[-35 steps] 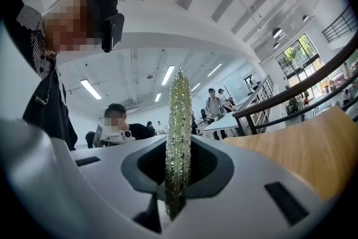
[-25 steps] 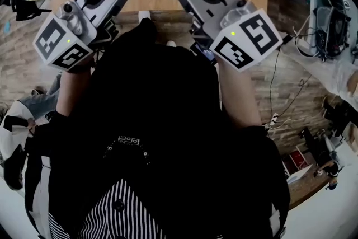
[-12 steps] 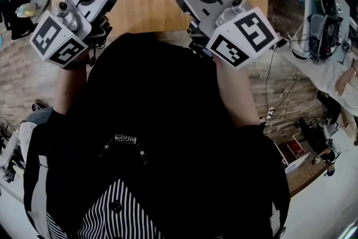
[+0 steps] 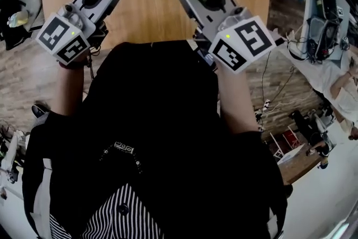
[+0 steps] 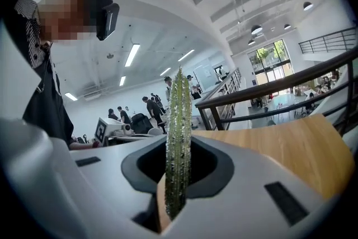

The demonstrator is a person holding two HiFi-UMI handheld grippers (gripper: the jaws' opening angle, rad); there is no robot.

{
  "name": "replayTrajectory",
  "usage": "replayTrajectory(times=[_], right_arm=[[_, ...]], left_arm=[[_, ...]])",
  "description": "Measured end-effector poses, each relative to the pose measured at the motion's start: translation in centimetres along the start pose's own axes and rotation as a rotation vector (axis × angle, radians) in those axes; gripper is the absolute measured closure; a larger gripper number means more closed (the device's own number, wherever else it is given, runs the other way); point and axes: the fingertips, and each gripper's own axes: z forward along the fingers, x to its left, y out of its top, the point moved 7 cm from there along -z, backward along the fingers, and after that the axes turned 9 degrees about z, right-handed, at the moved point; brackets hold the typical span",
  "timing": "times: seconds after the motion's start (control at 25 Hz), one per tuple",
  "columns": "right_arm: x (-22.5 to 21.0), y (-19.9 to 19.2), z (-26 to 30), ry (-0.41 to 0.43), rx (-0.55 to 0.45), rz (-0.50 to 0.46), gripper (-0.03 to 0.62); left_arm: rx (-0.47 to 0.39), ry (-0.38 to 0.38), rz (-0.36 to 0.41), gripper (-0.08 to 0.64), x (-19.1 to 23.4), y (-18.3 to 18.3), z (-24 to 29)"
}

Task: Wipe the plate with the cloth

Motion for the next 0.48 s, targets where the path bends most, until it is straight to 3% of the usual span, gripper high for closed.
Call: replayTrajectory(times=[0.08,0.36,0.48], right_arm=[[-2.3,0.0,0.3,-0.003,0.014,0.035,0.532],[-8.3,-0.7,3.0,0.01,0.104,0.029,0.532],[-9.8,-1.3,4.1,0.029,0.126,0.042,0.532]], left_arm=[[0.024,0.024,-0.016,0.56,1.2,-0.7,1.3],[0.075,0.085,-0.078,0.56,2.9,-3.4,4.1],[0.111,0.091,-0.142,0.561,3.4,-6.2,4.7]])
